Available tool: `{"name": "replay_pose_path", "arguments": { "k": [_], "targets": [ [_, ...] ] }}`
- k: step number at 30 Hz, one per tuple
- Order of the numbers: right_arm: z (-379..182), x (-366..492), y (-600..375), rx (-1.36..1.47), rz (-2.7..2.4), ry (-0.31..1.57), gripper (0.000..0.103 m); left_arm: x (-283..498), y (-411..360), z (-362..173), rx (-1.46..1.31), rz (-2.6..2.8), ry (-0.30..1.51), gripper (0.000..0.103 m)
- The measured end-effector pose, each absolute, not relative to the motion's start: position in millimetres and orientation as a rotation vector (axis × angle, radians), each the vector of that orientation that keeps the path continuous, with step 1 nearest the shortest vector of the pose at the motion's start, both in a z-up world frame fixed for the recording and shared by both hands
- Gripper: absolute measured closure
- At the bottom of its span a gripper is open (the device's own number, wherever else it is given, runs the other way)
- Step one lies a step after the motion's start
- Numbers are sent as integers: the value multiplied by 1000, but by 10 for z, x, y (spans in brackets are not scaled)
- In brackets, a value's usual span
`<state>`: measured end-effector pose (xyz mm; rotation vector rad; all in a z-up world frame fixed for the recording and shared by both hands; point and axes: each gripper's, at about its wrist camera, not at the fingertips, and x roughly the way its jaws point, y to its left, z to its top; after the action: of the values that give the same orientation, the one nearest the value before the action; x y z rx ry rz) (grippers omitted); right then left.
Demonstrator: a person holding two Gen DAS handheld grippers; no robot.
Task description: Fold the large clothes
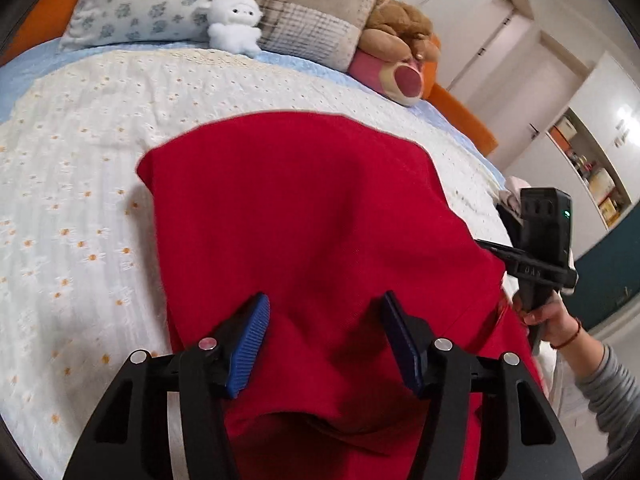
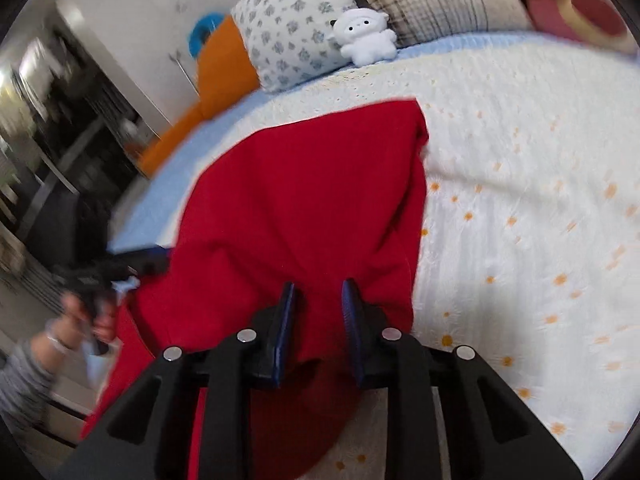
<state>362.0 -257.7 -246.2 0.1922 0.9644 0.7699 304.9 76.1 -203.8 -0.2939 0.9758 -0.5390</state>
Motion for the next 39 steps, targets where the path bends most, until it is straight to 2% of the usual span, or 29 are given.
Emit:
{"name": "replay_pose_path", "arguments": {
  "k": [3,4,6,10,14,21,22,24,25,26,30,33,35,39],
  "targets": [
    [-2178,3428,-2555,143,757,903,66,2745,712,-1738,-238,-508,887,38],
    [-2078,3309,-2560,116,751,868,60,2654,663,-1677,-202,-490,875,35],
    [-2002,3145,-2536,68,748,834,56,2432,528,-1607,-127,-433,849,35],
    [-2068,2902,-2226,-105,715,815,56,2283,401,-1780,-86,-349,885,38],
    [-2343,2919,-2041,-168,652,848,56,2409,499,-2127,-180,-337,942,38],
    [-2464,2833,-1897,-249,583,787,54,2388,496,-2101,-176,-313,929,37],
    [-2437,2794,-1898,-260,561,775,51,2365,513,-2052,-194,-298,934,36],
    [-2351,2684,-1905,-293,516,759,39,2269,545,-1961,-229,-281,938,25],
    [-2311,2615,-1922,-296,520,759,24,2169,582,-1910,-246,-270,949,22],
    [-2251,2505,-1943,-296,545,763,15,2059,613,-1870,-254,-271,968,22],
    [-1994,1978,-2025,-352,591,749,15,1530,763,-1771,-295,-282,1067,22],
    [-1784,1605,-2226,-278,653,777,11,1128,914,-1750,-339,-298,1110,20],
    [-1715,1416,-2433,-137,721,860,9,864,1004,-1794,-365,-311,1146,20],
    [-1893,1264,-2721,127,792,1031,9,540,1087,-1963,-419,-342,1186,20]
  ]
}}
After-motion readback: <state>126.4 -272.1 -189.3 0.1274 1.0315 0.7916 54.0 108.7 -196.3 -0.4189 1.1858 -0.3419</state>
